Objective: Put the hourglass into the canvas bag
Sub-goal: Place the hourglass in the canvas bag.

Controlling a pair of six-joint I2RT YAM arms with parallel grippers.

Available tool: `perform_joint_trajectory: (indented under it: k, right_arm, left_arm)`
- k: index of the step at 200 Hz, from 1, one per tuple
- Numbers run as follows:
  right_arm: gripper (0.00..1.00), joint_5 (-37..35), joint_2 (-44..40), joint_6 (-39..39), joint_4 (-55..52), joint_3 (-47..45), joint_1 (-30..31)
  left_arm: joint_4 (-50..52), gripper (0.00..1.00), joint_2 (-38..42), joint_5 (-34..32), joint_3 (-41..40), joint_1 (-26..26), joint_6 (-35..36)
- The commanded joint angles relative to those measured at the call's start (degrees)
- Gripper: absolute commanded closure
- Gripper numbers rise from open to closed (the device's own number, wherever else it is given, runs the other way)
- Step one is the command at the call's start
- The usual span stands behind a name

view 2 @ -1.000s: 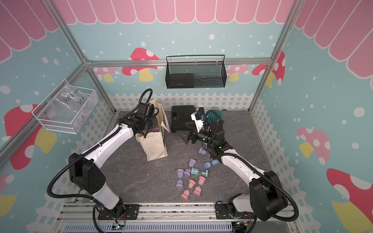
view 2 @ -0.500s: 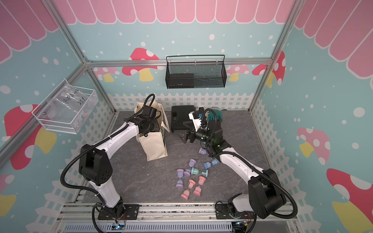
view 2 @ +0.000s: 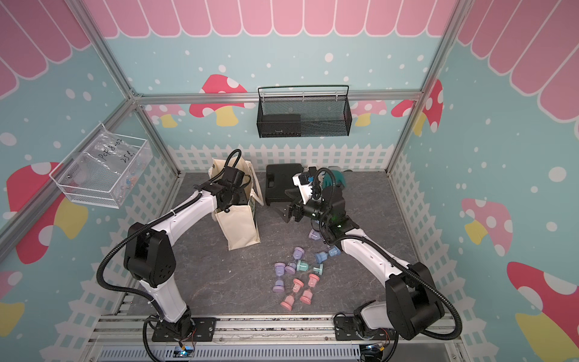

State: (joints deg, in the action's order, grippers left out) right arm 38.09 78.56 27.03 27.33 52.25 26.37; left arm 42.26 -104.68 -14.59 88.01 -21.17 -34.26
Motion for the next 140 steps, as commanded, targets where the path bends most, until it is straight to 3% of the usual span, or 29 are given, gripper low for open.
perform_joint_trajectory:
  k: [1,99,140]
  right_arm:
    - [0.0,-0.4,-1.2,-0.9,-0.4,1.2,0.4]
    - [0.01,-2.0,-3.8,-1.3,-1.8,0.3,0.4]
    - [0.01,-6.4,-6.8,-1.3,-4.9,-1.3,0.4]
  left_arm:
    - [0.4,0.51,1.7,-1.8,-0.6,0.2,-0.8]
    - [3.9,0.38,8.1,-1.7,2.2,-0.3,0.2]
    - [4.2,0.35,13.9,-2.3,2.9,-2.0,1.9]
